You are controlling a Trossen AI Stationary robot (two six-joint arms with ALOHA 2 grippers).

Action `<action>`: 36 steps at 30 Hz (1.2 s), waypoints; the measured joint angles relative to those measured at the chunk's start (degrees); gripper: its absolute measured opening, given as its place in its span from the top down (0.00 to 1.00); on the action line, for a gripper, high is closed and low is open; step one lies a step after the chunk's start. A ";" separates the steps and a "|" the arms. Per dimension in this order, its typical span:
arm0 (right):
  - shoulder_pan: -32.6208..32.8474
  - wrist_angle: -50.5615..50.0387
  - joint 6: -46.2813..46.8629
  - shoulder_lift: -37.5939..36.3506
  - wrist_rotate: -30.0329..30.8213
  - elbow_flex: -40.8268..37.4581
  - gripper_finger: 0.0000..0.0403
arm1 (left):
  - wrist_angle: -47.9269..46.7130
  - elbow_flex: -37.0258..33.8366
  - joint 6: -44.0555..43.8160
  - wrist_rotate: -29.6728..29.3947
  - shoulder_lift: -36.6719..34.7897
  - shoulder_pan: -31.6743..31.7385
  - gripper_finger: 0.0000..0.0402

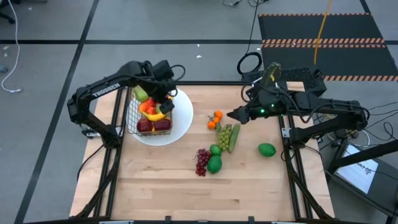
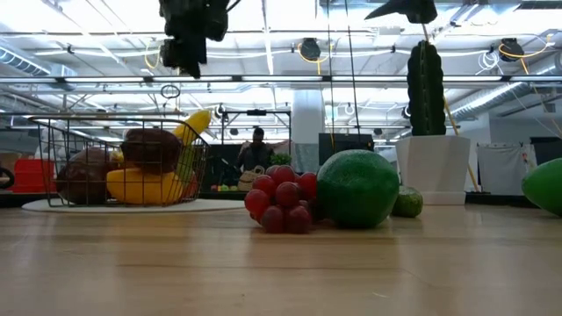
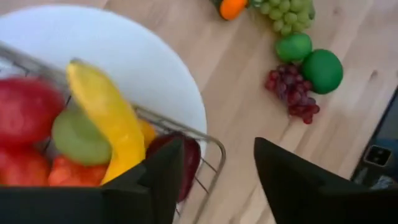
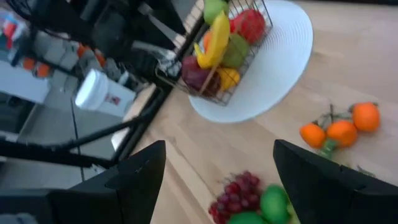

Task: Build produce basket
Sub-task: Put the yellow banana into the wire basket, then put the green cucumber into the wire basket

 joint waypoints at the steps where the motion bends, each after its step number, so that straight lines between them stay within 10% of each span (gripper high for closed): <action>1: 0.98 0.95 0.46 0.40 1.76 0.00 0.28 | 1.44 -1.15 0.87 -0.11 0.00 -0.31 0.55; 13: 9.70 12.92 5.82 6.96 10.54 0.00 0.28 | 12.32 -15.05 0.16 -17.58 0.05 4.38 0.81; 23: 13.07 16.50 8.50 11.64 11.10 0.00 0.28 | 14.18 -12.33 -2.35 -14.51 -3.07 6.95 0.84; 36: 10.54 -12.62 24.66 12.07 7.57 -2.27 0.28 | 16.59 -10.32 -16.78 -13.90 -15.88 5.24 0.84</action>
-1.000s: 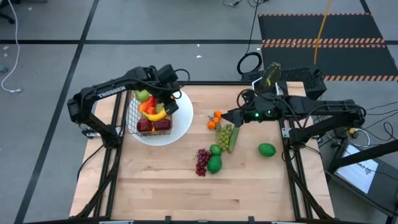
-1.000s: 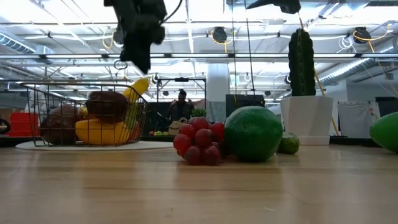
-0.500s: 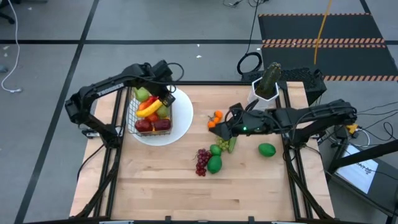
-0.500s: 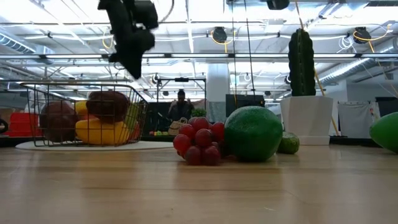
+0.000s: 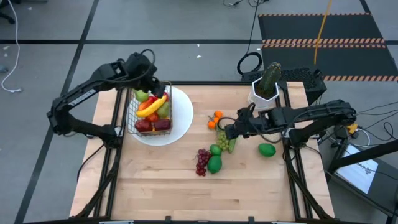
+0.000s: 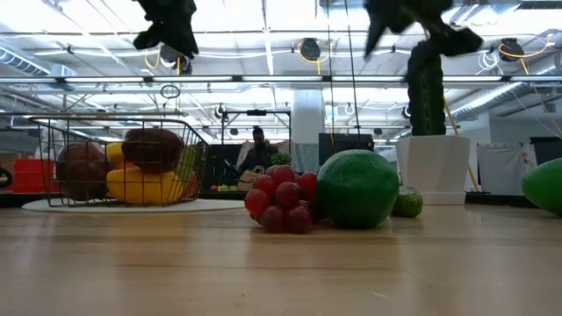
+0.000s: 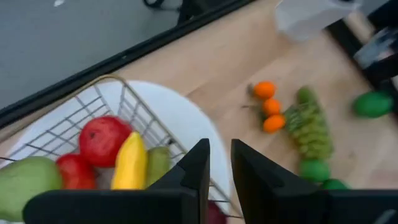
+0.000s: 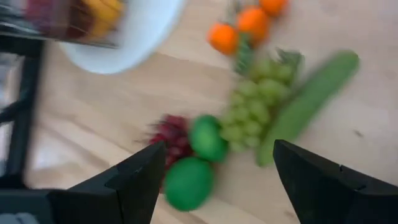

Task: Build produce basket
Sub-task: Put the green cucumber into the wire basket

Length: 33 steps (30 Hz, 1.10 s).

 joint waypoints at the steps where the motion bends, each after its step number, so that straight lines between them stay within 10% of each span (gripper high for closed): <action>1: -0.27 -0.25 1.57 0.01 -0.37 -1.41 0.28 | 0.09 0.00 -1.19 0.01 -0.65 -0.32 0.84; 20: -5.61 27.87 7.02 -0.58 -8.89 -34.69 0.28 | 0.08 -0.07 -15.80 0.07 -0.97 -9.64 0.84; 33: -8.66 36.15 2.29 1.19 -5.71 -37.66 0.28 | 0.06 -0.07 -23.87 -3.76 -0.97 -18.14 0.84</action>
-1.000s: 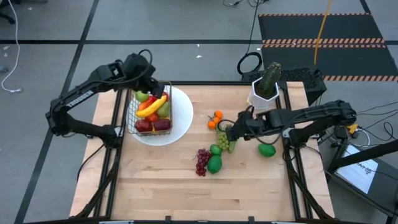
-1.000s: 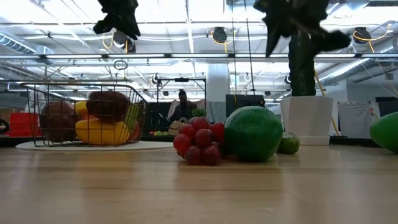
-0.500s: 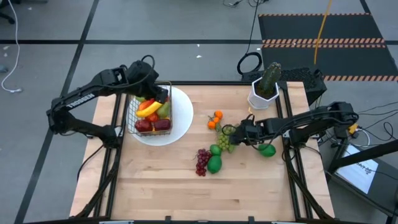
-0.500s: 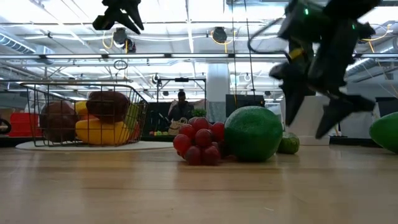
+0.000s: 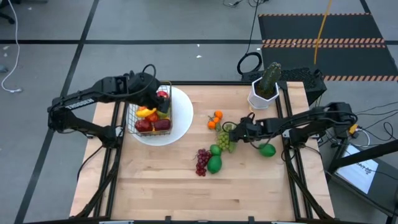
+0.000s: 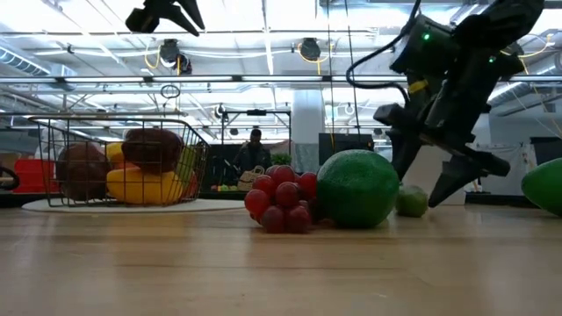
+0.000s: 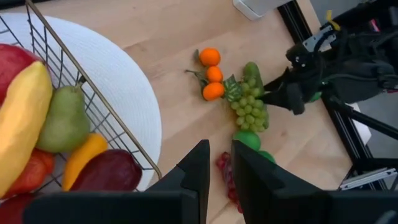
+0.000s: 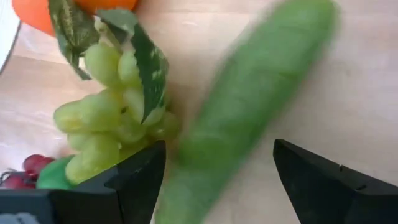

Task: Build produce basket
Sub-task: Put the green cucumber into the wire basket

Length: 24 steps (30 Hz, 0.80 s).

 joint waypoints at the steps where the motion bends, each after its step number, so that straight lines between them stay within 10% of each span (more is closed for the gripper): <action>1: -0.32 0.04 -1.20 0.49 -0.03 0.00 0.28 | 0.00 0.00 -0.42 -0.19 0.00 -0.32 0.84; 18: -0.85 0.22 -10.38 1.08 -5.84 0.00 0.65 | 0.19 0.00 -4.71 -1.42 0.00 -3.10 0.84; 24: -0.83 -0.06 -15.38 -3.57 -10.15 0.00 0.64 | 0.31 0.00 -5.79 -1.44 0.00 -5.95 0.84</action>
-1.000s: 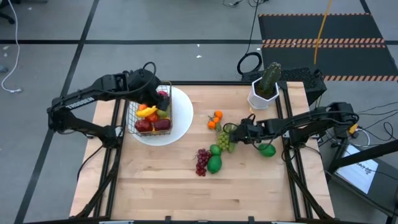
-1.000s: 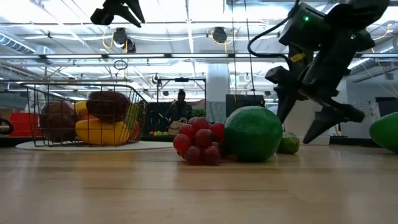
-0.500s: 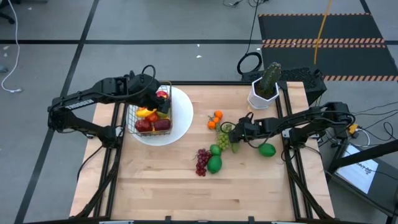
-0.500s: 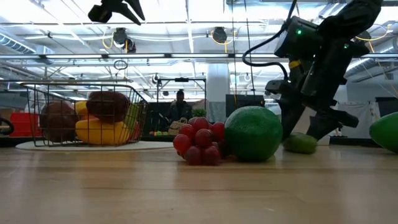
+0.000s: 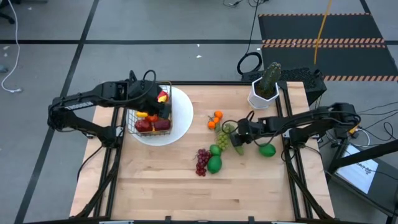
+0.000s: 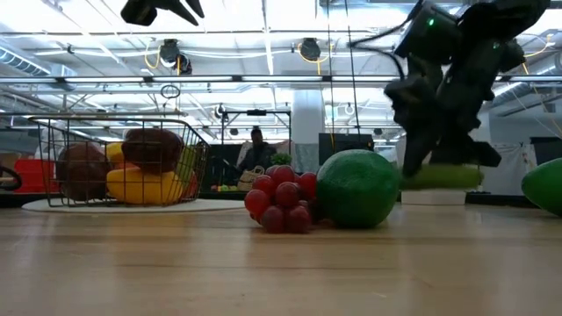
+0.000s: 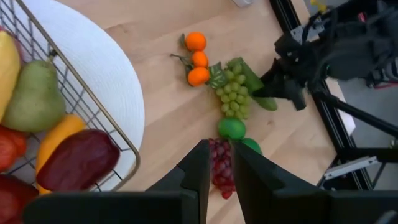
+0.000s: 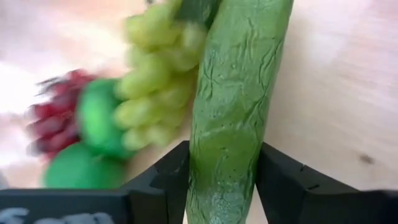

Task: Build produce basket
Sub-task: Put the green cucumber into the wire basket

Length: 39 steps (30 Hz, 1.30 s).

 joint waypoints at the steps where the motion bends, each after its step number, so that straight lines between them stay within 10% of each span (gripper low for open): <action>1: 0.00 -0.05 -0.47 -1.21 -0.84 0.00 0.63 | 0.02 0.00 0.11 -0.11 0.00 -0.41 0.84; 10: 3.37 0.82 4.63 -13.98 -2.22 0.17 0.63 | 5.25 -0.02 3.66 -2.94 1.39 -3.46 0.82; 19: 8.26 10.76 5.91 -22.61 6.16 0.26 0.63 | 18.62 -0.03 2.26 -2.38 6.42 -3.12 0.50; 39: 11.58 25.48 -3.98 -19.24 13.67 8.33 0.63 | 42.79 -0.04 1.42 2.46 12.27 -3.47 0.31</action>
